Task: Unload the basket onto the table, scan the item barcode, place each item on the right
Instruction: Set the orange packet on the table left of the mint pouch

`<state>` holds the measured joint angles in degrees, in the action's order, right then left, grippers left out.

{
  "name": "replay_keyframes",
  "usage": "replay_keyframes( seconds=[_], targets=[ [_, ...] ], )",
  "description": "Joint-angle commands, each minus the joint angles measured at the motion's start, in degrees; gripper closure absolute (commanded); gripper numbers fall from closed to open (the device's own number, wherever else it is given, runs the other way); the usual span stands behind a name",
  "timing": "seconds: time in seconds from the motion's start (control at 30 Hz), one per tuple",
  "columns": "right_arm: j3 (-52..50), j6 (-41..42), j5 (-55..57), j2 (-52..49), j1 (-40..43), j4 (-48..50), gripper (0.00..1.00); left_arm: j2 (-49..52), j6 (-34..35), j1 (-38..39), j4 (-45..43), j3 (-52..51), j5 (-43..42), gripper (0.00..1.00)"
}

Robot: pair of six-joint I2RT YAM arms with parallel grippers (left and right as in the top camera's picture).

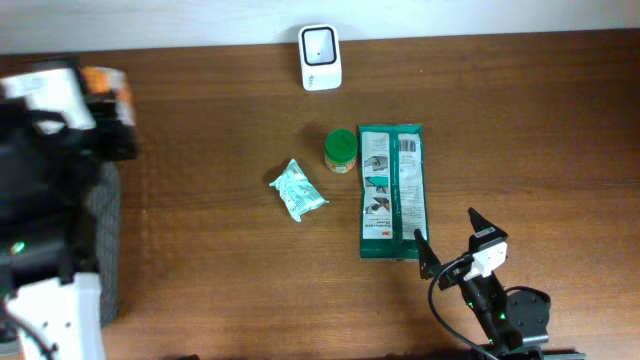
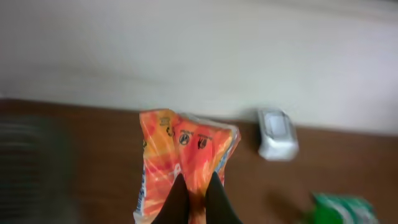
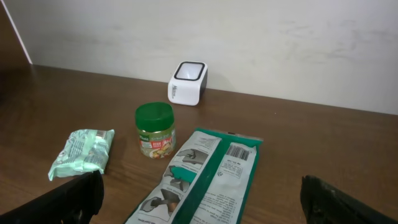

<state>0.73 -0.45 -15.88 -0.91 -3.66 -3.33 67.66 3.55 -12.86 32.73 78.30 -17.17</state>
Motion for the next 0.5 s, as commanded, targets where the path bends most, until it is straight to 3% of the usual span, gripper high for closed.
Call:
replay_keyframes(
  seconds=[0.0,0.13,0.37,0.47],
  targets=[
    [0.0,-0.2,0.0,0.4,0.3,-0.8,0.02,5.7,1.2,8.0,3.7,0.3,-1.5,1.00],
    [0.0,-0.2,0.0,0.4,0.3,-0.8,0.02,12.5,1.2,14.9,7.4,0.3,0.5,1.00],
    [0.0,-0.2,0.0,0.4,0.3,-0.8,0.02,21.9,7.6,26.9,9.7,0.3,22.2,1.00],
    [0.0,-0.2,0.0,0.4,0.3,-0.8,0.02,24.7,12.4,29.8,12.5,0.3,26.8,1.00]
  ],
)
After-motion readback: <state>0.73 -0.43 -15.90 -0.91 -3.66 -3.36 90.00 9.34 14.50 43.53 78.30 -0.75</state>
